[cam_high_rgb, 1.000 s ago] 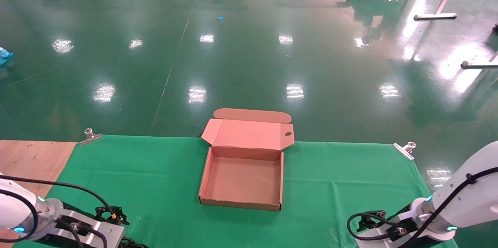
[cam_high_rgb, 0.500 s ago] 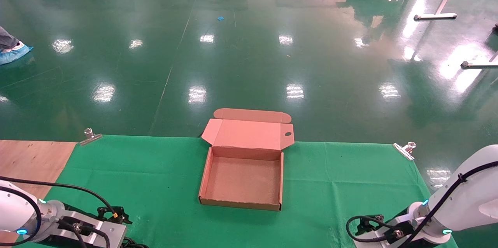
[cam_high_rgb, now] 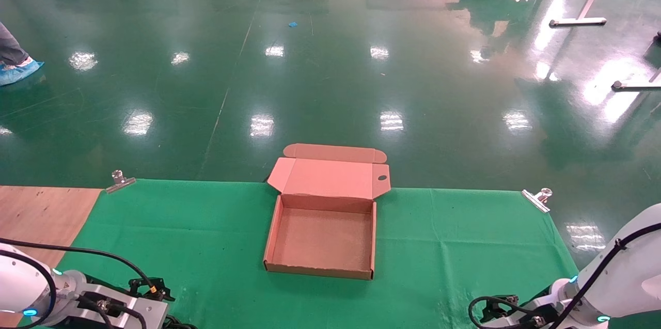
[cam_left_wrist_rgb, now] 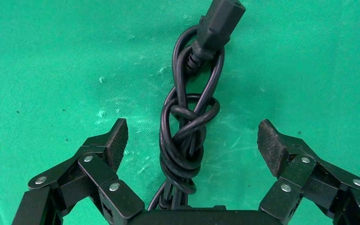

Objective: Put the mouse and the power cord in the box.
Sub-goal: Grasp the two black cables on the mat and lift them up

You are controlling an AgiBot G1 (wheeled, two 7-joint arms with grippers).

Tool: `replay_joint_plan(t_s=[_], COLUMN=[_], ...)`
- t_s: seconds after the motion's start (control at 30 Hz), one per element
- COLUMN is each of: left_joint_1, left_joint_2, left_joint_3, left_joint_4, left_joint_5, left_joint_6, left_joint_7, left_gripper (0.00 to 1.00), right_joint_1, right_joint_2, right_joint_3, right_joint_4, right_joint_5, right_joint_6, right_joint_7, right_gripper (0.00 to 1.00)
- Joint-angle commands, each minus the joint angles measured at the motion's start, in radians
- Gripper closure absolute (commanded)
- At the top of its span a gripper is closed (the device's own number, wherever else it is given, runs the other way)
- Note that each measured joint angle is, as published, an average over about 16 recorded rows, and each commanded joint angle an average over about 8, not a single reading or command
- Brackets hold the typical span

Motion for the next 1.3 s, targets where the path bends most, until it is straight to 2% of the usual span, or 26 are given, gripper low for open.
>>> replay_joint_plan(t_s=[0.03, 0.07, 1.3], left_joint_1=[0.000, -0.001, -0.020], left_joint_2=[0.002, 0.001, -0.002], left_joint_3=[-0.001, -0.002, -0.004], left_joint_4=[0.006, 0.008, 0.039], left_joint_5=[-0.002, -0.003, -0.005], left_joint_6=[0.001, 0.001, -0.013], left_joint_7=[0.005, 0.007, 0.031], left_gripper=[0.95, 1.00, 1.00], right_joint_1=[0.001, 0.002, 0.019], right_joint_2=[-0.002, -0.003, -0.035], right_joint_3=[0.002, 0.002, 0.013], right_joint_4=[-0.012, -0.016, -0.134], right_joint_5=[0.003, 0.003, 0.020], right_joint_6=[-0.001, -0.002, -0.004], right_joint_7=[-0.010, -0.014, -0.108], right_gripper=[1.00, 1.00, 1.00])
